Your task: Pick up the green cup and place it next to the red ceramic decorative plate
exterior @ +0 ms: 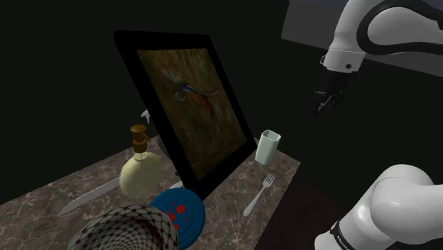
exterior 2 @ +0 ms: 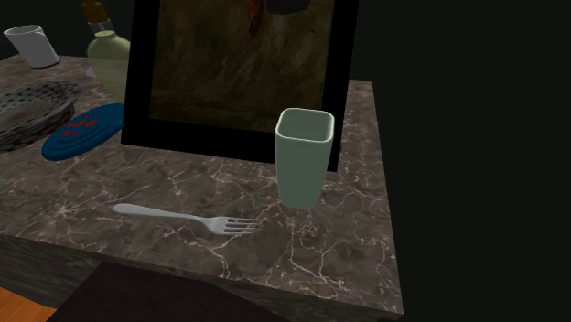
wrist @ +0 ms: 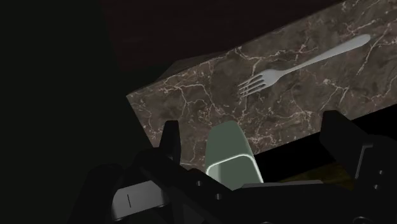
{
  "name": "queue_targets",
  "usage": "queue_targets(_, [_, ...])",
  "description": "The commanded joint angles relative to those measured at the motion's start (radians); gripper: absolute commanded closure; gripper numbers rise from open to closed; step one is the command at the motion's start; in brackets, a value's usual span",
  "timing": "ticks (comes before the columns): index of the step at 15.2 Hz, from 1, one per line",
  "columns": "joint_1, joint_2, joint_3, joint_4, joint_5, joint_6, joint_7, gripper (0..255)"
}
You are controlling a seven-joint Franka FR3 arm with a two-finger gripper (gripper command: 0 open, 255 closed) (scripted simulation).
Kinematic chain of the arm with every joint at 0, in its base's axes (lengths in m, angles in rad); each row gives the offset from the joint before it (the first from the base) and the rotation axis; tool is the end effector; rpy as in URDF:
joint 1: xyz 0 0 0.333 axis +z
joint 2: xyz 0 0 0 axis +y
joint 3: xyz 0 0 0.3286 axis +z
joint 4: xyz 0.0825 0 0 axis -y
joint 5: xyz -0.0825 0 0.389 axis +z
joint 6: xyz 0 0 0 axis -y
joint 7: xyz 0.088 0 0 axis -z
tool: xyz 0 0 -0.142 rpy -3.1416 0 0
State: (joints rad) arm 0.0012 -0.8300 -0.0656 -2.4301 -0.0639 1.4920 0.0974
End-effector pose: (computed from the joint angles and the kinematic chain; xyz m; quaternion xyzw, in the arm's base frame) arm 0.2757 -0.0312 0.5354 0.9961 -0.0695 -0.0543 0.0093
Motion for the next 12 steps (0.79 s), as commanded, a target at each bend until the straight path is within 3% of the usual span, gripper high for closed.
queue_targets(1, [0.000, 0.000, 0.000, 0.000, 0.000, 0.000, 0.000, 0])
queue_targets(12, [-0.054, 0.171, -0.053, -0.215, -0.009, 0.549, 0.086, 0])
